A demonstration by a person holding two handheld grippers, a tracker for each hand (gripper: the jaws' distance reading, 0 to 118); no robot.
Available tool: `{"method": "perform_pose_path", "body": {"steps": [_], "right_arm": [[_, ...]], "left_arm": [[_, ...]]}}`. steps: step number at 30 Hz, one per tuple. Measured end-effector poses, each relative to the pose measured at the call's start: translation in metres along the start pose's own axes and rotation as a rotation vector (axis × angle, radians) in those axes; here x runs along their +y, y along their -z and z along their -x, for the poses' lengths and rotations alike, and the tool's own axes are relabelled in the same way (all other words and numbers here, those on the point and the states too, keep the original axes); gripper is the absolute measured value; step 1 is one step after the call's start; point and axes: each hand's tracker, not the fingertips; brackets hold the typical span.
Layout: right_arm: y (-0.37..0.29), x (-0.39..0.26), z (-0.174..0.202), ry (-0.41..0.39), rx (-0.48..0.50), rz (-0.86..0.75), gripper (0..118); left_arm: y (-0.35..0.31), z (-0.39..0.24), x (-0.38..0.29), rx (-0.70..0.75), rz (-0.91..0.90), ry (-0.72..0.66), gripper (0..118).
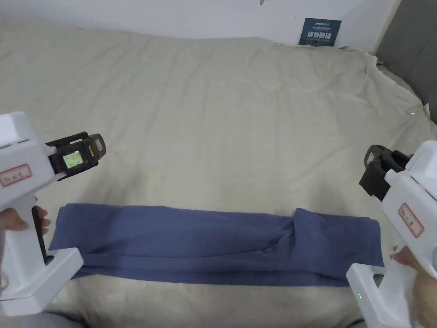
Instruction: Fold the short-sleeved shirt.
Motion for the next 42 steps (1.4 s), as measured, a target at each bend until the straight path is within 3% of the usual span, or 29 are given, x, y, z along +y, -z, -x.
{"method": "perform_pose_path", "body": {"steps": [1,3,7,14,23,30,33,36,37,39,40,42], "right_arm": [[-0.002,0.001,0.007,-0.003,-0.003,0.005,0],[0.002,0.0,0.009,-0.007,-0.002,0.012,0],[0.007,-0.003,0.02,-0.028,-0.004,0.03,0],[0.015,-0.007,0.035,-0.041,-0.014,0.075,0],[0.031,-0.001,0.045,-0.062,-0.03,0.108,0],[0.039,-0.005,0.043,-0.054,-0.037,0.128,0],[0.041,-0.008,0.042,-0.046,-0.032,0.141,0],[0.041,-0.012,0.042,-0.042,-0.03,0.147,0],[0.041,-0.014,0.042,-0.038,-0.029,0.151,0],[0.041,-0.017,0.04,-0.028,-0.023,0.156,0],[0.042,-0.018,0.039,-0.02,-0.019,0.164,0],[0.042,-0.019,0.036,-0.007,-0.019,0.17,0]], "left_arm": [[0.004,0.009,0.003,-0.037,0.045,0.001,103],[0.01,0.029,0.007,-0.094,0.114,-0.026,117],[0.028,0.083,0.009,-0.217,0.314,-0.14,118],[0.054,0.149,-0.018,-0.15,0.505,-0.284,118],[0.086,0.173,-0.061,-0.188,0.732,-0.359,116],[0.089,0.166,-0.07,-0.221,0.666,-0.384,115],[0.092,0.157,-0.07,-0.21,0.683,-0.326,112],[0.092,0.149,-0.067,-0.18,0.679,-0.275,98],[0.09,0.148,-0.065,-0.159,0.667,-0.252,76],[0.086,0.15,-0.065,-0.106,0.623,-0.266,14],[0.088,0.151,-0.07,-0.092,0.63,-0.298,8],[0.092,0.142,-0.08,-0.102,0.646,-0.312,7]]}}
